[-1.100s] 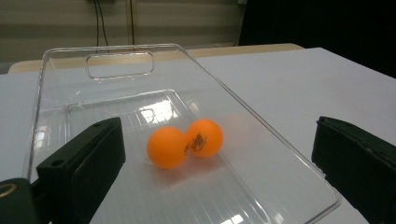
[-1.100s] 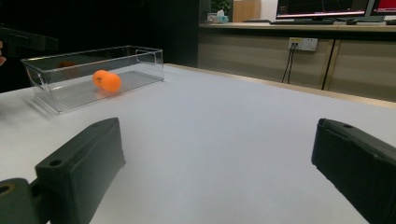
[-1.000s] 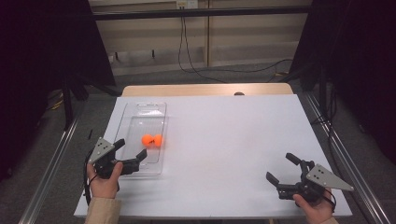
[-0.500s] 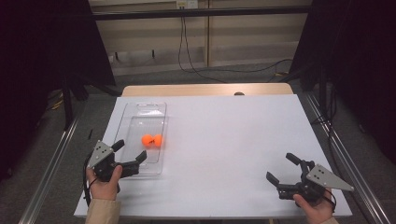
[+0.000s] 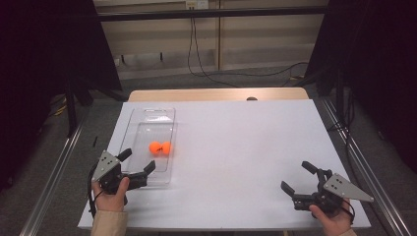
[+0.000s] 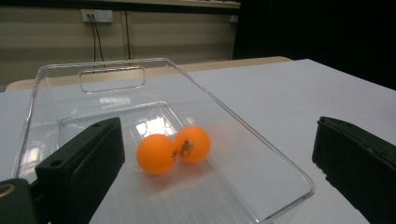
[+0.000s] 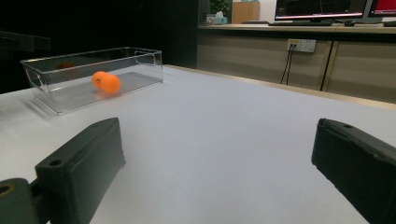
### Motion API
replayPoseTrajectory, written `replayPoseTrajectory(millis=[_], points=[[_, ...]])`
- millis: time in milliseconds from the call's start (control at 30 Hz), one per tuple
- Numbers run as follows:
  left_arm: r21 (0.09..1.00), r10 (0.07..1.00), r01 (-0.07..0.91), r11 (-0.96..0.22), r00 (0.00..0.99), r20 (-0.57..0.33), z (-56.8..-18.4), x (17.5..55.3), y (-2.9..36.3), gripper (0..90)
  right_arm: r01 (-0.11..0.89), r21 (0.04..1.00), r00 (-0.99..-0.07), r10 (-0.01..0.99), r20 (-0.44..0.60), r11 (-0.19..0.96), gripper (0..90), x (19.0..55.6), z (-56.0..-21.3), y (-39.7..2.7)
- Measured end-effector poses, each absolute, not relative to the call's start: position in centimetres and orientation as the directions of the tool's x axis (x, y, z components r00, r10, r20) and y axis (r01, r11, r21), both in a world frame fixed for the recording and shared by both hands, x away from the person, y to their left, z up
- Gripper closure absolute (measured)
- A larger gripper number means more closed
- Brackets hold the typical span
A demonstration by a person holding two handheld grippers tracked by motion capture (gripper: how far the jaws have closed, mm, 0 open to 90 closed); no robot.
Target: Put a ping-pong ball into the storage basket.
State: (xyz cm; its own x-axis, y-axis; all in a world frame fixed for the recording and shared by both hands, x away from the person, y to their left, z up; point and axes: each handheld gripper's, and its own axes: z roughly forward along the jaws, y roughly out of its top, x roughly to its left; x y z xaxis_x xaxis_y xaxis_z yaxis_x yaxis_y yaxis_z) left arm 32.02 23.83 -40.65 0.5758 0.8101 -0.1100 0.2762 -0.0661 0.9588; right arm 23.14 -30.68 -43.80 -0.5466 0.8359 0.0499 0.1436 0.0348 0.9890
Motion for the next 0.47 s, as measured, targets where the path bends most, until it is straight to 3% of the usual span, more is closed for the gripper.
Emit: replayPoseTrajectory(millis=[467], points=[[0.964,0.805,0.259,-0.056,0.583,-0.11,-40.86,31.55,23.74,2.4,0.143,0.989,-0.548,0.835,0.05,0.035,1.7,23.13,-43.82,-30.65]])
